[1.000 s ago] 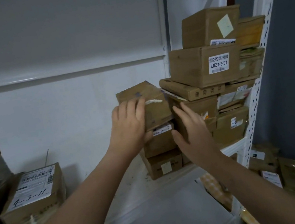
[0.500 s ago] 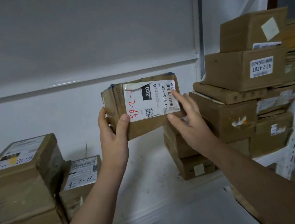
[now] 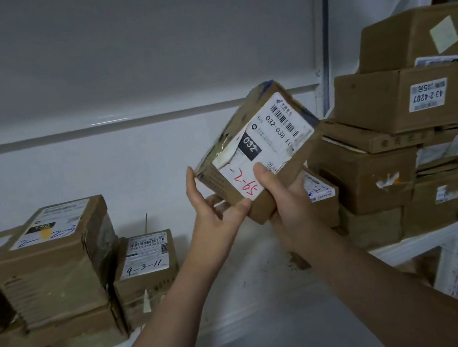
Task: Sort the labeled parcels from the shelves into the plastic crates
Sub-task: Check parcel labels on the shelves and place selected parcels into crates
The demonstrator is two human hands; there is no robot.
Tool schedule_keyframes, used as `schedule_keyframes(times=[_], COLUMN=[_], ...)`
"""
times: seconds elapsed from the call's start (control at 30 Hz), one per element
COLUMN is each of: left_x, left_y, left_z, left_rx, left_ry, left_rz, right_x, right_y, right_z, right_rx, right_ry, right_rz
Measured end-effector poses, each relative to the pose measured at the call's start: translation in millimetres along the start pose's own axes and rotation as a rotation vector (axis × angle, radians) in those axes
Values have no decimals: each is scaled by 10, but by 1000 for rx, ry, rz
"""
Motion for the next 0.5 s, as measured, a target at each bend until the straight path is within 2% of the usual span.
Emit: schedule_keyframes(times=[0.13,0.23,0.5], left_x=[232,298,384], left_y=[-35,-45,-184], left_z=[-48,-25,113], left_rx=[-84,-83,-74], left_ry=[145,57,31], left_rz=[-149,-134,-234], right_x=[139,154,72], right_y=[-10,-42,-149], right_z=[84,108,56], right_rx=[26,71,101], right_ry=[-254,-385,-415], right_rz=[54,103,142])
Point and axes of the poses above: each hand's wrist, its own y-axis towards the middle knuckle, its own x-axis out of the back of the hand, z = x × y, the point moved 8 cm from there along y, towards the middle knuckle, and after that the axes turned 12 degrees about x, right-handed, at the moved point
